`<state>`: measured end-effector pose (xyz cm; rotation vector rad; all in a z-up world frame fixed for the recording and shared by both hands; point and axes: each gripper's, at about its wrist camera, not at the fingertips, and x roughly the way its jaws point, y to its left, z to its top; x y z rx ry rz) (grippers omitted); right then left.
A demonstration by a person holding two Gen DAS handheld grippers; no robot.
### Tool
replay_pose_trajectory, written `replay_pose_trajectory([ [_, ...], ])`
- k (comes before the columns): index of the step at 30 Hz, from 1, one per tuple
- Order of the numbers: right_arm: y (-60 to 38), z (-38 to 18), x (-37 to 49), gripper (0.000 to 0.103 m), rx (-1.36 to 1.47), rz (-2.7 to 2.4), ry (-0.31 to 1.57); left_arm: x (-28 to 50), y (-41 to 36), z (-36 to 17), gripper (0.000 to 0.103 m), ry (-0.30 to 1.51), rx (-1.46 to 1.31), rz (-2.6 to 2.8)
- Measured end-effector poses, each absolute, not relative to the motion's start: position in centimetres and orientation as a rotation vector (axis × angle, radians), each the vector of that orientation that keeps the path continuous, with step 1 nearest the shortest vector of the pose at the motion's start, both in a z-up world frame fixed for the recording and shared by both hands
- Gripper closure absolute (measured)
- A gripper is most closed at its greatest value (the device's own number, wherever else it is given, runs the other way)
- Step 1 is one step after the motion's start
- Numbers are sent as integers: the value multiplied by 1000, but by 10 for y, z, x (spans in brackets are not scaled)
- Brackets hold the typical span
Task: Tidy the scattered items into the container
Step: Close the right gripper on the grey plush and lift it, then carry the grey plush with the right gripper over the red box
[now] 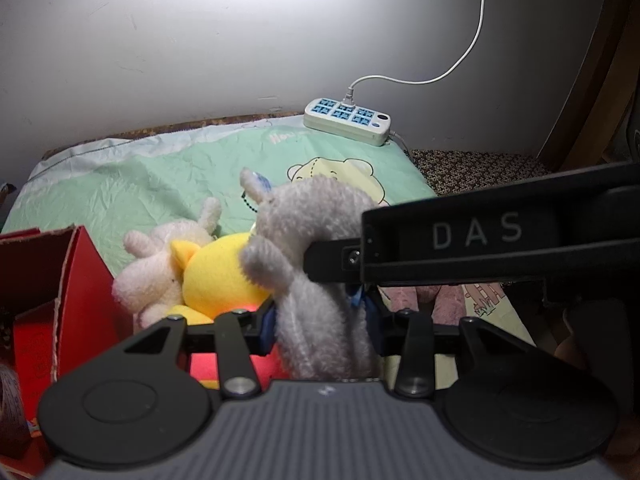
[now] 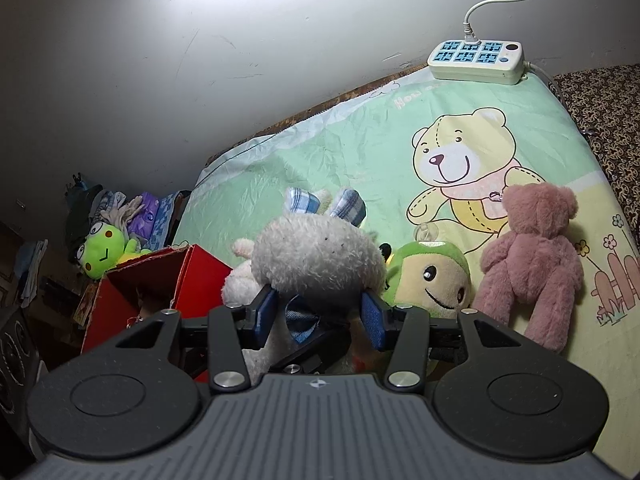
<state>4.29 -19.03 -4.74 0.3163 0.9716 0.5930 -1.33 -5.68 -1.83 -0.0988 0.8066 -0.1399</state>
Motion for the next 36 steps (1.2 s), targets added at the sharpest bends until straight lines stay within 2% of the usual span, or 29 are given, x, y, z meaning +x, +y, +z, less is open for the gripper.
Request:
replay_pose_trajectory([
  [7, -184, -46, 27, 56, 302, 606, 955, -29, -47, -20, 60, 804, -109, -131],
  [9, -180, -38, 20, 65, 281, 624, 925, -34, -44, -13, 60, 782, -120, -124],
  [16, -163, -17, 6, 76, 212, 666, 851, -47, -31, 5, 61, 731, -143, -111],
  [28, -116, 0, -14, 76, 193, 701, 811, -71, 16, 24, 62, 667, -121, -83],
  [36, -51, 7, -30, 76, 183, 747, 798, -93, 86, 35, 62, 655, -110, -45],
])
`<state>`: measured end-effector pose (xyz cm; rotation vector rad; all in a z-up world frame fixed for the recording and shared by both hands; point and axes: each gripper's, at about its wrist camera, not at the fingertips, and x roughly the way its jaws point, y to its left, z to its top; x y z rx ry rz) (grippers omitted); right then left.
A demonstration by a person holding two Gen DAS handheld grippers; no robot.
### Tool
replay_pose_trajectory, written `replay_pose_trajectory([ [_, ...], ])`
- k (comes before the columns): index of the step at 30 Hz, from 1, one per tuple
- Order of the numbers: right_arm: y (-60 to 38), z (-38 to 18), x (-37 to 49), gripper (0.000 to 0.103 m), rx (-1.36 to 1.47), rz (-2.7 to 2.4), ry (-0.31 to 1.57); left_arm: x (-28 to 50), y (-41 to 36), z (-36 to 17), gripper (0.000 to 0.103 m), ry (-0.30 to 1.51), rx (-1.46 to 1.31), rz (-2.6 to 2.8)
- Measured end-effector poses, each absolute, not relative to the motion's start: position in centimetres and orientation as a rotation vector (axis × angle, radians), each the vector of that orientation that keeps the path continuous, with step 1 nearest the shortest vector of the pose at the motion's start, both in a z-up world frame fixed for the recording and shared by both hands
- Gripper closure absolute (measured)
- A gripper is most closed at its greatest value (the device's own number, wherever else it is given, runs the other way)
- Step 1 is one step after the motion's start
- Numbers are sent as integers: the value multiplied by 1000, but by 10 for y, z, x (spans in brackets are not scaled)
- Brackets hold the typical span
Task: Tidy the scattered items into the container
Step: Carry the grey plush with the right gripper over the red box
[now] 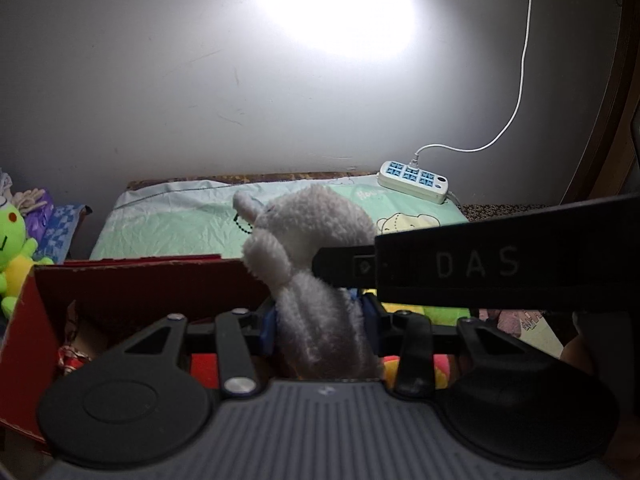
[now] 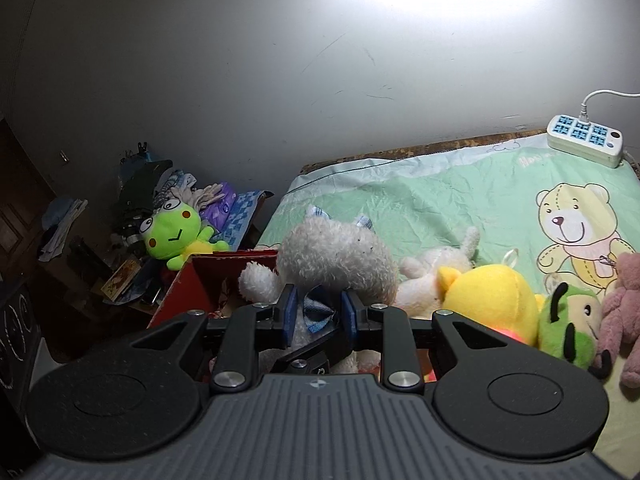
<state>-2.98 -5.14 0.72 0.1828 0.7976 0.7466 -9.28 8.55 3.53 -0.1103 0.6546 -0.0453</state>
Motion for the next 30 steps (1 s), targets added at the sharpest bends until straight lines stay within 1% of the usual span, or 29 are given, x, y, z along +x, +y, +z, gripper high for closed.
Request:
replay_pose_trajectory([
  [8, 20, -3, -47, 76, 167, 784, 810, -108, 159, 28, 62, 683, -98, -6],
  [16, 77, -23, -61, 76, 190, 796, 834, -117, 219, 10, 62, 726, -68, 11],
  [25, 117, -47, -68, 76, 223, 782, 878, -119, 264, -12, 62, 775, -36, 1],
  [30, 131, -60, -70, 76, 229, 780, 895, -117, 277, -24, 62, 805, -17, 7],
])
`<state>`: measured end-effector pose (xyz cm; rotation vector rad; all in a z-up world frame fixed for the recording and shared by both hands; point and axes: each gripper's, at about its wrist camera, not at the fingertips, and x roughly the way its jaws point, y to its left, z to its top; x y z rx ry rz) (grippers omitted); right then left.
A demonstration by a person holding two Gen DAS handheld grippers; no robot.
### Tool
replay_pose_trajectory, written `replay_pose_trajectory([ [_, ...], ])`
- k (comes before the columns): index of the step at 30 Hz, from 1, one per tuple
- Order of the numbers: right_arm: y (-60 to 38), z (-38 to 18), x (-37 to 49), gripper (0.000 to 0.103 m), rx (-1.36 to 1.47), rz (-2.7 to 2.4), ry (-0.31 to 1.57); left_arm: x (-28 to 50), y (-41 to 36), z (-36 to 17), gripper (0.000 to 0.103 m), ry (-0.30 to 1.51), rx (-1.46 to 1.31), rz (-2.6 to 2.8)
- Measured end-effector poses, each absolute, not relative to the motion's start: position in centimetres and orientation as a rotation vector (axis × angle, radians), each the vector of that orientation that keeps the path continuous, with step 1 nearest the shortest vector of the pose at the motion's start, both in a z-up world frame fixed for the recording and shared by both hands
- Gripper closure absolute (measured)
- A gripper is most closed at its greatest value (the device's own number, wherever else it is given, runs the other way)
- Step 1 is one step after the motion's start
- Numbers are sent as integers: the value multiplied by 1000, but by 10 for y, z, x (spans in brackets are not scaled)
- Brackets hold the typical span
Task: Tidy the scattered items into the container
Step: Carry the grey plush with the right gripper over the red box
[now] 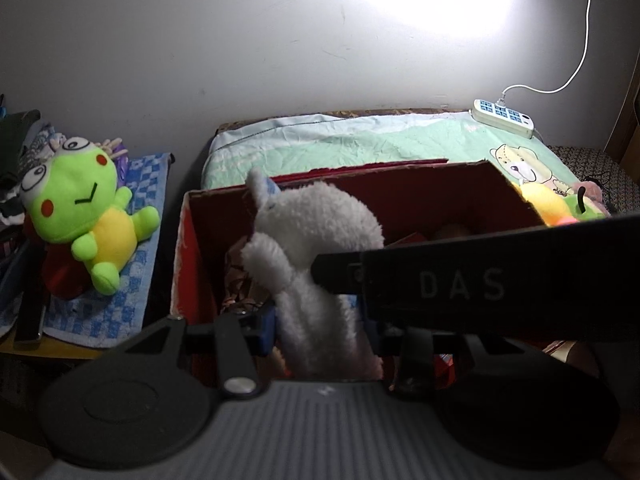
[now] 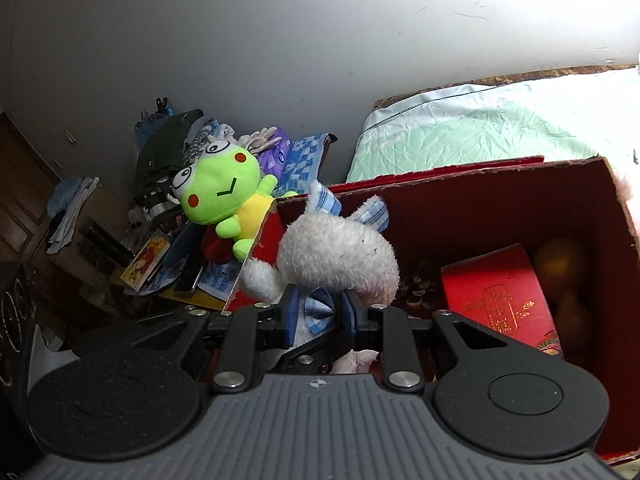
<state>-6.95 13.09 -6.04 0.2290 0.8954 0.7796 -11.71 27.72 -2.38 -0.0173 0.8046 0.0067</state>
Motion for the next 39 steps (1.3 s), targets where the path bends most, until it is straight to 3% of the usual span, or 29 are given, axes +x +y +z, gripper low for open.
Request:
replay_pose_trajectory([
  [19, 164, -93, -64, 76, 188, 796, 999, -115, 285, -54, 59, 897, 102, 47],
  [39, 155, -82, -71, 69, 217, 851, 999, -127, 285, -32, 59, 877, 60, 94],
])
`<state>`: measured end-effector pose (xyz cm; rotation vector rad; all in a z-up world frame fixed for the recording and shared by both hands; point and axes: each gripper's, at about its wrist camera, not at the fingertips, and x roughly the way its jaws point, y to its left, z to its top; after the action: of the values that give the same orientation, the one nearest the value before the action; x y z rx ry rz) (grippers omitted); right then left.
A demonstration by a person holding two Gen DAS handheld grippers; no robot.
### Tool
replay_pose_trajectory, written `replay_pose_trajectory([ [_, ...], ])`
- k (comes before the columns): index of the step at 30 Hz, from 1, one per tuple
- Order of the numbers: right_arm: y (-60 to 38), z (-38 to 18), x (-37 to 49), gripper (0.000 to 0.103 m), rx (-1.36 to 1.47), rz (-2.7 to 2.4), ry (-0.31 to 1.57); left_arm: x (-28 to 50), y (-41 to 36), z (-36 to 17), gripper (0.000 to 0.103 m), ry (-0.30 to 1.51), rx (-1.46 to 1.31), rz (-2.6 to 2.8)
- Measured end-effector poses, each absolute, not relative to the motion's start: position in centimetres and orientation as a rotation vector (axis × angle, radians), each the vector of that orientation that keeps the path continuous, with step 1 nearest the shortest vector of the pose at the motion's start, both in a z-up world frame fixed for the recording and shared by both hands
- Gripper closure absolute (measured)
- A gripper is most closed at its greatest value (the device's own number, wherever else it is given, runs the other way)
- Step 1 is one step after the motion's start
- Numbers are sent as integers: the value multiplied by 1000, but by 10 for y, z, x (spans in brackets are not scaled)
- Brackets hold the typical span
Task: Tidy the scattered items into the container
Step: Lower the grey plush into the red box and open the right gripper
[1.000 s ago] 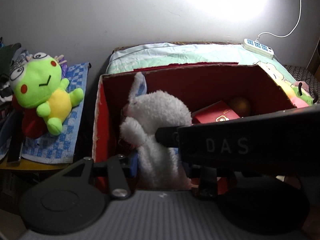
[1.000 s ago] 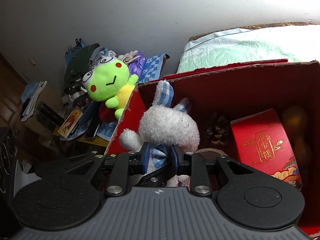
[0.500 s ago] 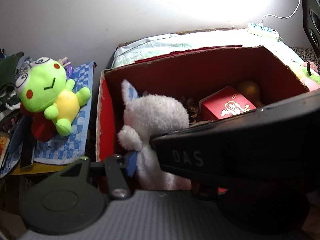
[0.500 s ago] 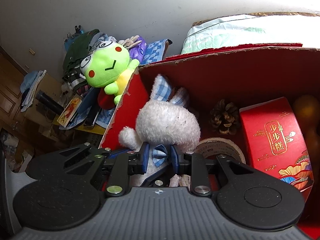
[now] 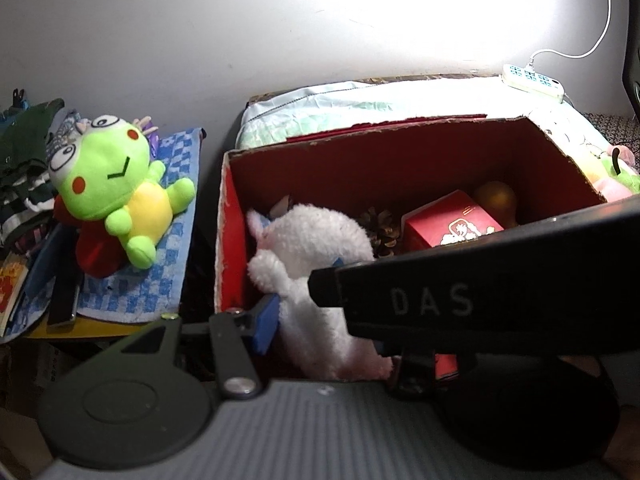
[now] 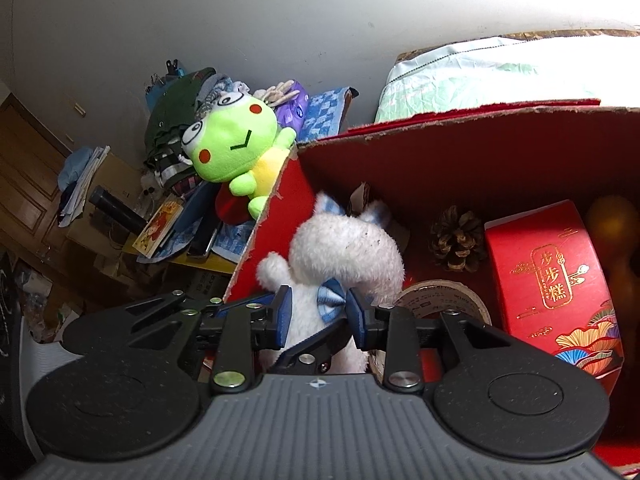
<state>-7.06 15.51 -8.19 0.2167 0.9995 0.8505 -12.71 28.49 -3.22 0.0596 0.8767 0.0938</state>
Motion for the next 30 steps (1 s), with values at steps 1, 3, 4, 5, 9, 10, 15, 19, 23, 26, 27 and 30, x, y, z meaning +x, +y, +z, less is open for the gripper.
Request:
replay_pose_trajectory([
  [1, 154, -80, -72, 69, 211, 846, 993, -127, 285, -29, 59, 871, 60, 97],
  [3, 152, -76, -73, 69, 197, 832, 980, -126, 284, -25, 58, 868, 61, 99],
  [4, 150, -75, -73, 69, 192, 825, 971, -126, 283, -23, 58, 868, 63, 100],
  [5, 149, -73, -73, 69, 189, 821, 964, -125, 281, -23, 58, 866, 65, 102],
  [9, 141, -68, -72, 69, 188, 809, 947, -123, 275, -20, 58, 861, 73, 94],
  [10, 139, -67, -71, 69, 191, 808, 944, -123, 273, -20, 58, 860, 74, 92],
  [15, 127, -58, -70, 69, 186, 769, 921, -120, 263, -10, 58, 844, 78, 89],
  [19, 113, -48, -69, 69, 187, 733, 891, -116, 250, -1, 55, 830, 79, 79],
  [23, 94, -40, -66, 69, 177, 673, 868, -108, 235, 1, 53, 831, 80, 56],
  [26, 79, -41, -62, 70, 197, 648, 870, -102, 223, -1, 53, 842, 79, 38],
  [27, 75, -41, -60, 70, 201, 641, 873, -100, 220, -1, 53, 846, 76, 35],
  [30, 65, -43, -59, 70, 200, 630, 884, -95, 210, -2, 53, 859, 64, 38],
])
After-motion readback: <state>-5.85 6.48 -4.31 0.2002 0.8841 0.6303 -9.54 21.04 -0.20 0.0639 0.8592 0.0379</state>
